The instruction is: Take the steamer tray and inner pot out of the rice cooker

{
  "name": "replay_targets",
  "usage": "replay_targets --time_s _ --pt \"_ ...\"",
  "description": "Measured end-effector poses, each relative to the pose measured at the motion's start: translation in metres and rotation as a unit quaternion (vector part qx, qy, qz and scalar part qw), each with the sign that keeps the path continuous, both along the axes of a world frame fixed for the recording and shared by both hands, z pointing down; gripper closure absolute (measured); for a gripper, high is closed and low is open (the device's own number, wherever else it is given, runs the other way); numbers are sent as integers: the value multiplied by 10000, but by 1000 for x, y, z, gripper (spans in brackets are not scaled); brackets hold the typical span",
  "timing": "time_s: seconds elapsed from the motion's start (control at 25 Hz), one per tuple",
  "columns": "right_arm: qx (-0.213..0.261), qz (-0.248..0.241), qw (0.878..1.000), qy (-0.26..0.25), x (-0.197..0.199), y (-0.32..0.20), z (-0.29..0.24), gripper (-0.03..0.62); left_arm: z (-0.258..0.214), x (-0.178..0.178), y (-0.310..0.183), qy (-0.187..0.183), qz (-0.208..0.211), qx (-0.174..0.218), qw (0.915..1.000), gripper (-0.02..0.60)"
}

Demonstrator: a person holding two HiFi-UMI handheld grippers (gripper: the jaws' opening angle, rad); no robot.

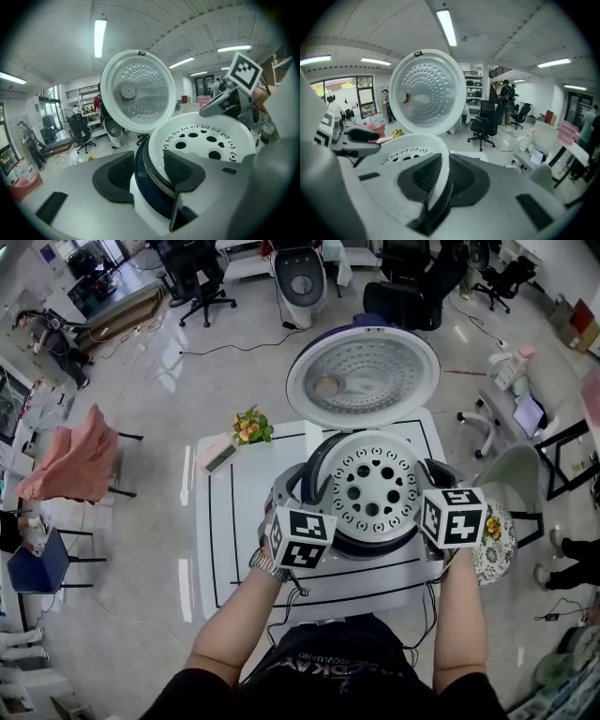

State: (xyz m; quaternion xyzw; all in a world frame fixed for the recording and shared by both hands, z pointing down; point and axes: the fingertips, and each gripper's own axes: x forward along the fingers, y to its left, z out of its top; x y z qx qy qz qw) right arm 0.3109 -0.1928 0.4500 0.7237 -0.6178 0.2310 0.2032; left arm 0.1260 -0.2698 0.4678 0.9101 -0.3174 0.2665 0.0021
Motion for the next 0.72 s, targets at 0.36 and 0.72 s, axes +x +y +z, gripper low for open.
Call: replay_targets --time_s 0.36,0.72 --pt "359 194 9982 -450 11 2 -14 546 0 9 4 74 260 -58 9996 359" --pt "424 355 9977 -402 31 19 -18 546 -12 29 17 186 431 6 9989 356"
